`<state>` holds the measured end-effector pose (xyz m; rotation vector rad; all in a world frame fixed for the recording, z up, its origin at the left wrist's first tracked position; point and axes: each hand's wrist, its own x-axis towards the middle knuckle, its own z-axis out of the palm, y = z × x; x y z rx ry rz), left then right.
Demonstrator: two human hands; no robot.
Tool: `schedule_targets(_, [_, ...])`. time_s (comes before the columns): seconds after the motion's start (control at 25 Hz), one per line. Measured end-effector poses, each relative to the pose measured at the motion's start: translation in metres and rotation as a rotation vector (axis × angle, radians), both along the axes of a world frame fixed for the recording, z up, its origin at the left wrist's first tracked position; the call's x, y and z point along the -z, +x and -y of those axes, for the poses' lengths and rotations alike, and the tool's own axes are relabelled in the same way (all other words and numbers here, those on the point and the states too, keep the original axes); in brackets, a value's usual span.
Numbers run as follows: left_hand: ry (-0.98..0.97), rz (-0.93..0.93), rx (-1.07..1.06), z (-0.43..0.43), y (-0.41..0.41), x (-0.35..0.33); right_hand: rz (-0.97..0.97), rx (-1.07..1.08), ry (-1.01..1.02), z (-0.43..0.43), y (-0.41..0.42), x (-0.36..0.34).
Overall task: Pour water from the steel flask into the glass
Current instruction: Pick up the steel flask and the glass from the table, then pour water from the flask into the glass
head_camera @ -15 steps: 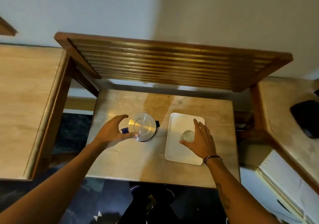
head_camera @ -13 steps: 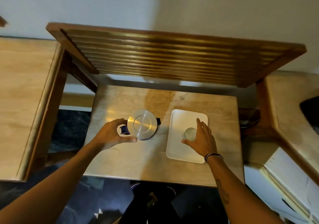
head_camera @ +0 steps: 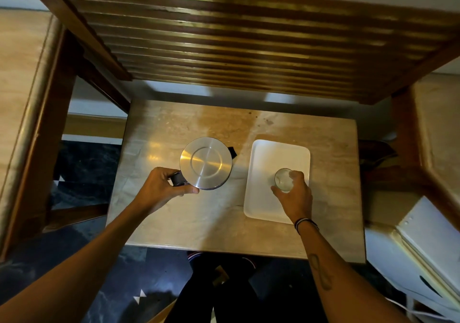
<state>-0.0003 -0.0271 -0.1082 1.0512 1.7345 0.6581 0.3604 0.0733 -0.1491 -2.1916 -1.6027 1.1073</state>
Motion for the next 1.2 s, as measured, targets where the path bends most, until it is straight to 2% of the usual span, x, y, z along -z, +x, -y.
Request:
schedule_targets(0.24, [0.103, 0.138, -0.104, -0.004, 0.026, -0.043, -0.08, 0.004, 0.07, 0.004, -0.006, -0.038])
schedule_targets(0.44, [0.231, 0.126, -0.148, -0.012, 0.019, -0.153, -0.232, -0.044, 0.263, -0.002, -0.016, -0.142])
schedule_targets(0.56, [0.367, 0.156, -0.161, -0.023, 0.01, -0.267, -0.325, -0.091, 0.418, -0.011, -0.021, -0.244])
schedule_targets(0.72, [0.517, 0.197, -0.039, -0.049, -0.001, -0.426, -0.419, -0.212, 0.548, -0.028, -0.03, -0.38])
schedule_targets(0.92, [0.574, 0.252, 0.147, -0.092, -0.005, -0.617, -0.481, -0.35, 0.696, -0.049, -0.028, -0.545])
schedule_targets(1.04, [0.549, 0.166, 0.238, -0.111, 0.006, -0.707, -0.53, -0.403, 0.763, -0.057, -0.017, -0.615])
schedule_targets(1.2, [0.5, 0.015, 0.445, -0.125, 0.03, -0.8, -0.599, -0.421, 0.839, -0.051, -0.002, -0.674])
